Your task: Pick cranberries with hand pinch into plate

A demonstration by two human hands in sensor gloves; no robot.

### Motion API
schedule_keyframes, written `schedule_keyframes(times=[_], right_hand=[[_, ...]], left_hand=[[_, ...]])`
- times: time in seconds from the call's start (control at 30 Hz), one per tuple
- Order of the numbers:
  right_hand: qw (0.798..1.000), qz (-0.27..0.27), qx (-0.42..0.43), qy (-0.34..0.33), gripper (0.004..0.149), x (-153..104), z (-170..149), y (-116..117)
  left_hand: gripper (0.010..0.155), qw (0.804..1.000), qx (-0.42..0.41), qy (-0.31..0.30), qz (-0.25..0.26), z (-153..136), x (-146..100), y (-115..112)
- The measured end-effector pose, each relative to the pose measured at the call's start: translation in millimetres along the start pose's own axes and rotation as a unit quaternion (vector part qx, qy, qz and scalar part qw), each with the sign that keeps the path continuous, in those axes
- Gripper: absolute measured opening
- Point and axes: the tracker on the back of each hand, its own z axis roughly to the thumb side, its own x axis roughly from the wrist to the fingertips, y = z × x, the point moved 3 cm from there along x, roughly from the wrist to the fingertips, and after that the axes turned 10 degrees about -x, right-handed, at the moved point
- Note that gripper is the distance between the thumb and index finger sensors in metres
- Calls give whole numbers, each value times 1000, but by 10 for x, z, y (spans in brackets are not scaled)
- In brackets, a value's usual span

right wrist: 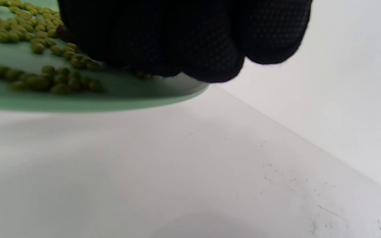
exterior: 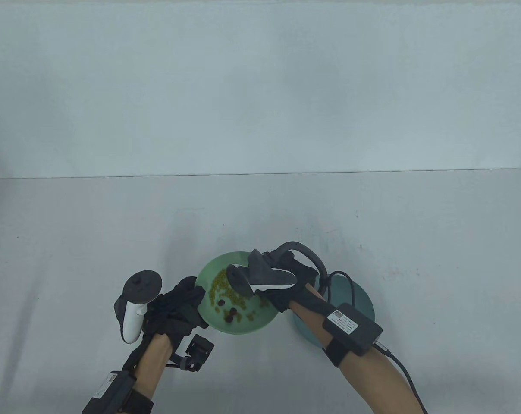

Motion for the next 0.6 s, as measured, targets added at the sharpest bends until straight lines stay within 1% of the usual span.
schedule_keyframes(times=[0.13, 0.23, 0.4, 0.6], right_hand=[[1000, 4, 0, -6, 47, 9, 18, -9], [1000, 8, 7, -10, 50, 13, 25, -7], [1000, 17, -4, -22, 53, 20, 48, -11], [999, 17, -5, -32, 54, 33, 87, -12]], left_hand=[[52, 1000, 4, -5, 1, 9, 4, 8], [52, 1000, 5, -5, -2, 9, 4, 4], [52, 1000, 1, -5, -8, 3, 10, -2], [52, 1000, -5, -5, -12, -4, 12, -8]])
